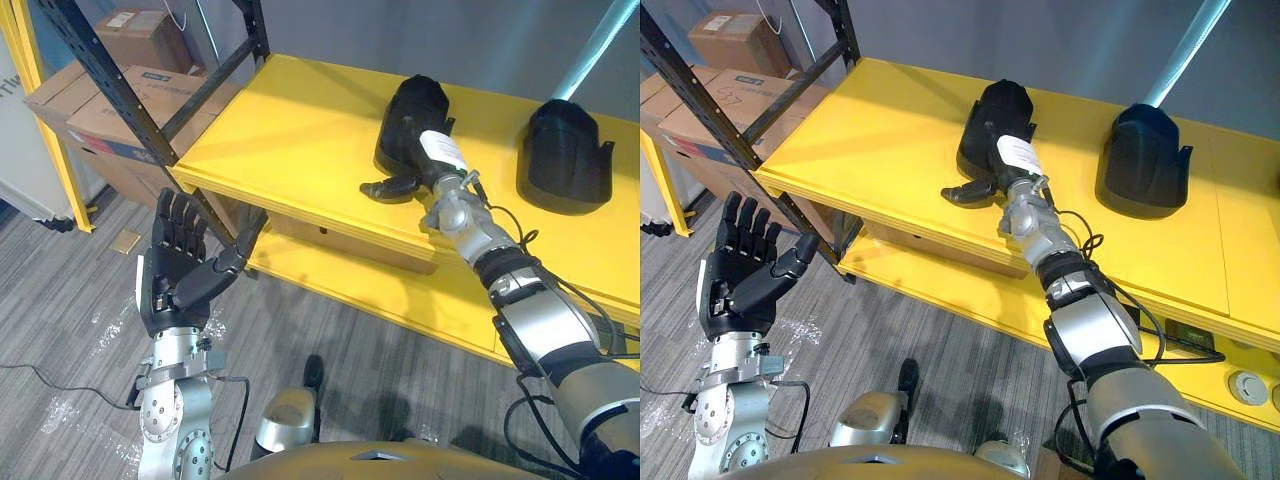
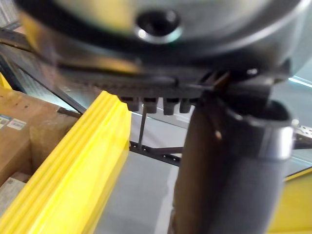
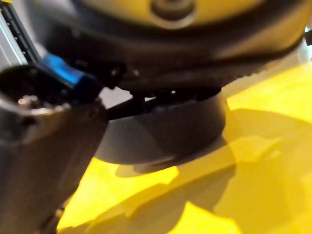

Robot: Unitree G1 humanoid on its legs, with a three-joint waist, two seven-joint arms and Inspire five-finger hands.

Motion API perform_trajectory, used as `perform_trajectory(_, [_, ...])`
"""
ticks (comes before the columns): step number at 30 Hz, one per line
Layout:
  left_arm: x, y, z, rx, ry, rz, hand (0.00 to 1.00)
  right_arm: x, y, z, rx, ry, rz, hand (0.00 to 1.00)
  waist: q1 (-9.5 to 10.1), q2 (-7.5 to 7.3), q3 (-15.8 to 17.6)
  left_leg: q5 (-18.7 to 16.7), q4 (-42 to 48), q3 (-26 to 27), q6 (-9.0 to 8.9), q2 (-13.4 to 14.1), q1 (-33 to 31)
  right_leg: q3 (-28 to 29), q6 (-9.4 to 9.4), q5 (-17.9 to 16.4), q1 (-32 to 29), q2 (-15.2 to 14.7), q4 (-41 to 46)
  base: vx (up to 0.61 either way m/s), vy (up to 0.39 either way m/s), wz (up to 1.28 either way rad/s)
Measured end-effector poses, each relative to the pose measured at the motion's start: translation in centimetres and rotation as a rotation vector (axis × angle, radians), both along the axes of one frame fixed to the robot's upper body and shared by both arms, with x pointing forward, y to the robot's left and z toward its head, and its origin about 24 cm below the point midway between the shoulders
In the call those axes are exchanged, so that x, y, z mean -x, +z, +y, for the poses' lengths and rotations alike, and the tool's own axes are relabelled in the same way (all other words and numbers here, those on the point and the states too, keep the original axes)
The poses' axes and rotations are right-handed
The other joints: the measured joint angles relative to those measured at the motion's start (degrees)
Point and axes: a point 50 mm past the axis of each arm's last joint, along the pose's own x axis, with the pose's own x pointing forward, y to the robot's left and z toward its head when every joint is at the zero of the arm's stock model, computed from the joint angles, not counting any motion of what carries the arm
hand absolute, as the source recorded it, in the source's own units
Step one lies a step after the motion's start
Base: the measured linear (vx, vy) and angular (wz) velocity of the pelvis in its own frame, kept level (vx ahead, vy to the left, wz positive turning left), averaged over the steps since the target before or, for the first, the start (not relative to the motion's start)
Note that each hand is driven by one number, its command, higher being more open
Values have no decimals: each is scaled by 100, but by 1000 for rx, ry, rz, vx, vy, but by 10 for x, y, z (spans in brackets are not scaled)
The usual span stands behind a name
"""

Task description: Walk over and take three plastic housings, then place them on the shelf

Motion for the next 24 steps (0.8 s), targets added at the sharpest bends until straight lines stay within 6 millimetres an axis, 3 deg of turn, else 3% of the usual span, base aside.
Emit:
perform_trajectory(7, [-2,-2,-7,22,-23,16,100,-4,9,-3,5,-34,-28,100,1,132,71,17,0,-1,-3,-3,2,21,-9,-93,-89,-67,218,-9,-3,0])
perform_trajectory(16, [-2,-4,-8,34,-7,33,100,-7,17,-7,7,-81,-57,100,1,184,108,18,3,-21,-3,-3,-11,16,-15,-207,-161,-118,403,-1,-4,0])
perform_trajectory(24, [-2,-4,-9,46,-16,33,100,-6,26,8,47,41,-129,100,-8,187,111,37,17,61,20,5,-15,106,-14,-241,-245,-142,467,-4,-30,-5])
